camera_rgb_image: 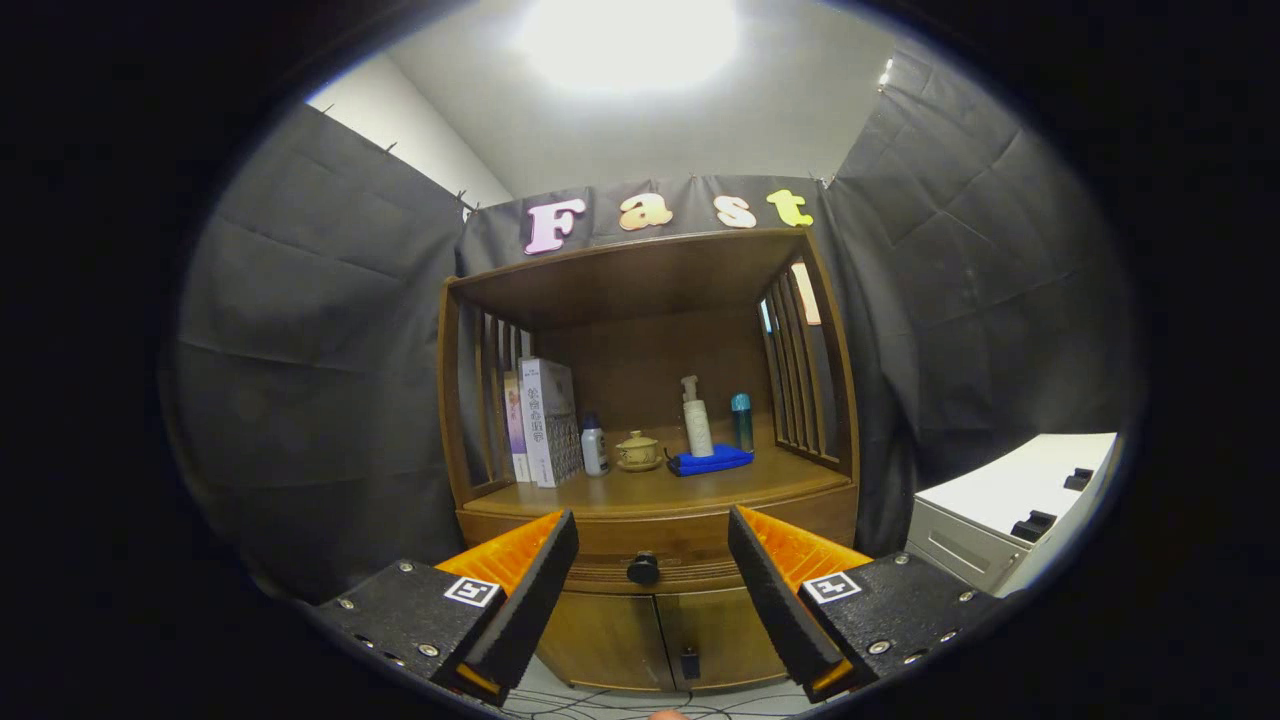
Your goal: Pull open the drawer, take out the items inside it, and place them on the countertop above the cabinet.
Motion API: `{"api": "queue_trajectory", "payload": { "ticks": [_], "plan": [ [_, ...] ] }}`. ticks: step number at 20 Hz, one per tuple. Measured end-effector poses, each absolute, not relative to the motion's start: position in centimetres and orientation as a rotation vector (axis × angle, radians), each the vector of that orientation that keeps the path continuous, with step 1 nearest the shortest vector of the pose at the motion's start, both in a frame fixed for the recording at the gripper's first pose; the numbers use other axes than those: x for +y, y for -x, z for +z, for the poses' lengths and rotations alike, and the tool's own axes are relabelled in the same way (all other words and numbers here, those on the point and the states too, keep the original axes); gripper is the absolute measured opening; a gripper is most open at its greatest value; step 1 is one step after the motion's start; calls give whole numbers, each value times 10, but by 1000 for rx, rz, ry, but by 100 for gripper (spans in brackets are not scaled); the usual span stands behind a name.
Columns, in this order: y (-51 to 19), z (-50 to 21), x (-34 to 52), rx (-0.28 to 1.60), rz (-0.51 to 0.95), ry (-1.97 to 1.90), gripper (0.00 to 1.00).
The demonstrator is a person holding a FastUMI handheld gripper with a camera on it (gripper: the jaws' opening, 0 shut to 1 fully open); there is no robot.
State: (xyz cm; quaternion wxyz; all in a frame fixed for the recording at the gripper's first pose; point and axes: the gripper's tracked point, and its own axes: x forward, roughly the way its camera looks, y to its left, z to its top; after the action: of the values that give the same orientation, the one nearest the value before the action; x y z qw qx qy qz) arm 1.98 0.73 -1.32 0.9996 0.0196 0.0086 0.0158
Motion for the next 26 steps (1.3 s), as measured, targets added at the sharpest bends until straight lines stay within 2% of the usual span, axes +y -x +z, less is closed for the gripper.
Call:
{"api": "queue_trajectory", "payload": {
  "ticks": [14,23,26],
  "plan": [
    [-132,-80,33,147,90,-59,94],
    [-164,-149,33,251,55,-6,93],
    [-169,-170,35,293,60,9,89]
  ]
}}
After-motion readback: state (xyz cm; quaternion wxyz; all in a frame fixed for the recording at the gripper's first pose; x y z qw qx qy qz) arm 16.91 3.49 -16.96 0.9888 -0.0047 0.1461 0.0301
